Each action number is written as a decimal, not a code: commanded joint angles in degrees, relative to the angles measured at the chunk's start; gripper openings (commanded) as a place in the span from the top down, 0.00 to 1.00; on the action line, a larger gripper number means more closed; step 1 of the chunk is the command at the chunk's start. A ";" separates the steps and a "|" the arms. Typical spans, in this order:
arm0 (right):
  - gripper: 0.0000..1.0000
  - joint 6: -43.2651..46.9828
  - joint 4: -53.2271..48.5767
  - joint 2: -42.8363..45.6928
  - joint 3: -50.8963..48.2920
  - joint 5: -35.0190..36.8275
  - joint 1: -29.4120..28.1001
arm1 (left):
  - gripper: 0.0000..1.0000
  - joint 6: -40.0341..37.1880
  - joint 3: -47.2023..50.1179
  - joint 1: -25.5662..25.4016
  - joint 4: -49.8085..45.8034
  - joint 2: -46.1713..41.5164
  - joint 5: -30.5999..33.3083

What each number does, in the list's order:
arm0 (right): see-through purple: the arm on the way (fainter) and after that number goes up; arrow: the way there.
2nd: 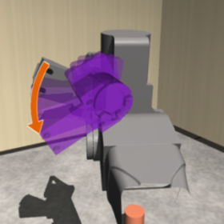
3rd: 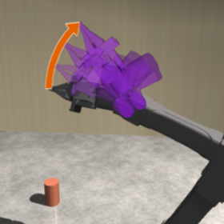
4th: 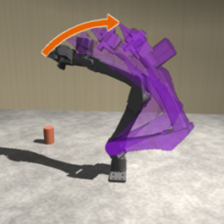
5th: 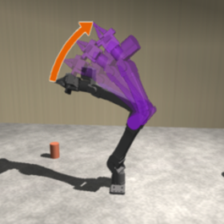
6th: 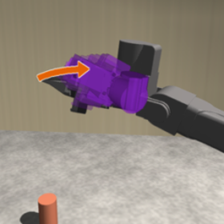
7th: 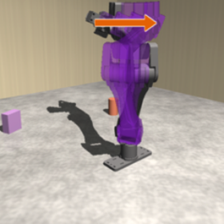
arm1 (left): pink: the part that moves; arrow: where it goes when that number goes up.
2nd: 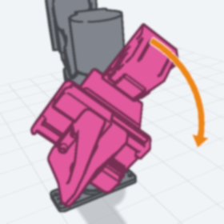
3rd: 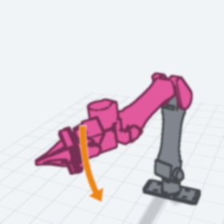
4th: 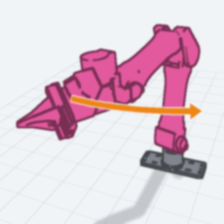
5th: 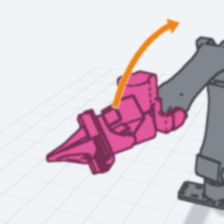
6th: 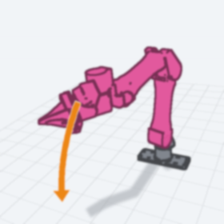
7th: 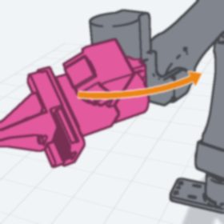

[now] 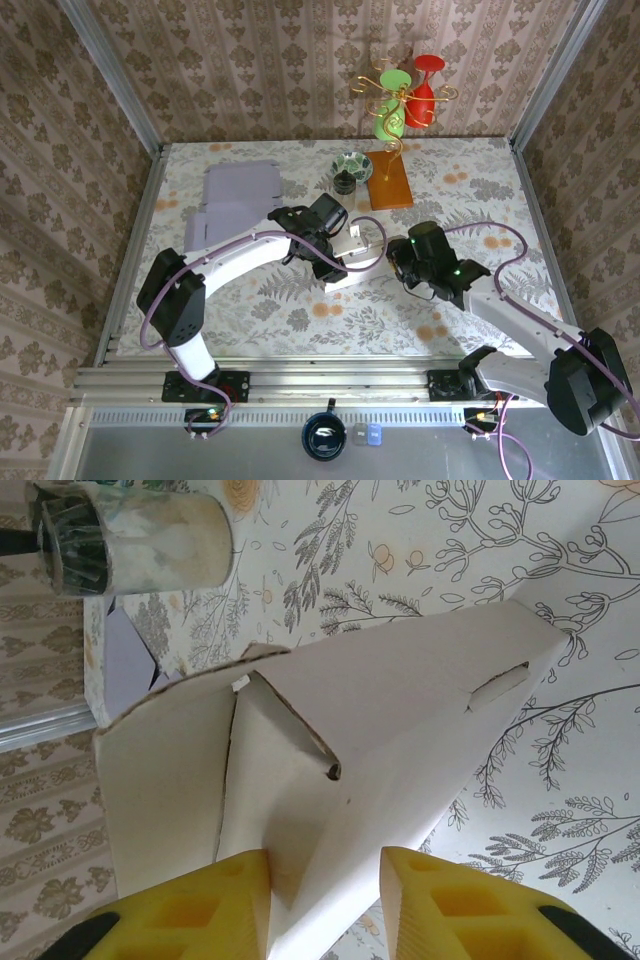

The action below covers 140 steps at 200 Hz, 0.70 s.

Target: Fold the paper box

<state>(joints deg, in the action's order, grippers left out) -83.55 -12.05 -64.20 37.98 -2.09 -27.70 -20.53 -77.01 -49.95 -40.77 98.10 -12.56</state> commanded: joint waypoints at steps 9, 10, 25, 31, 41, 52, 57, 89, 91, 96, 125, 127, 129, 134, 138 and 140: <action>0.68 -2.01 -11.43 -2.97 -0.23 3.56 -0.25 | 0.57 0.87 0.31 -0.69 -0.98 -0.71 0.23; 0.68 -2.03 -11.51 -3.00 -0.21 3.57 -0.25 | 0.57 0.86 0.30 -0.72 -0.93 -0.72 0.24; 0.71 -2.06 -12.77 -4.01 1.07 3.58 -0.25 | 0.58 0.93 0.30 -0.72 -0.91 -0.77 0.25; 0.73 -2.08 -13.66 -4.53 1.75 3.47 -0.26 | 0.58 0.94 0.29 -0.77 -0.89 -0.81 0.25; 0.75 -2.06 -14.38 -5.32 2.55 3.05 -0.25 | 0.58 0.94 0.33 -0.77 -0.77 -0.77 0.34; 0.77 -2.06 -16.00 -6.20 3.51 2.45 -0.25 | 0.57 0.92 0.30 -0.84 -0.79 -0.81 0.42; 0.78 -2.01 -16.52 -6.56 3.90 2.13 -0.23 | 0.58 0.93 0.28 -0.92 -0.74 -0.88 0.43; 0.78 -0.48 -18.01 -7.03 5.44 0.94 -0.09 | 0.64 0.51 0.47 -0.85 -0.62 -1.31 0.22; 0.77 -0.02 -18.07 -7.00 5.59 0.90 -0.08 | 0.65 0.43 0.46 -0.85 -0.62 -1.29 0.22; 0.75 1.40 -18.35 -6.78 6.24 0.91 0.04 | 0.68 0.29 0.54 -0.85 -0.63 -1.40 0.11; 0.61 19.84 -19.74 -4.96 13.16 -0.34 2.01 | 0.75 -0.80 0.99 -0.66 -1.05 -2.19 -0.25; 0.60 21.28 -19.82 -4.83 13.59 -0.43 2.14 | 0.75 -0.93 1.05 -0.65 -1.02 -2.28 -0.22; 0.59 22.98 -19.95 -4.69 14.07 -0.63 2.35 | 0.75 -1.02 1.07 -0.56 -0.98 -2.34 -0.20; 0.58 26.93 -20.24 -4.33 15.17 -1.20 2.90 | 0.76 -1.23 1.16 -0.52 -1.08 -2.54 -0.20; 0.57 30.01 -20.24 -4.06 15.92 -2.28 3.49 | 0.76 -1.45 1.16 -0.43 -1.08 -2.54 -0.27; 0.57 31.53 -20.21 -3.90 16.17 -3.00 3.92 | 0.76 -1.55 1.16 -0.37 -1.20 -2.61 -0.32</action>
<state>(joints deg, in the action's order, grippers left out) -72.71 -26.48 -69.17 49.01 -2.59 -26.24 -20.67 -76.73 -50.28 -40.73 97.76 -11.79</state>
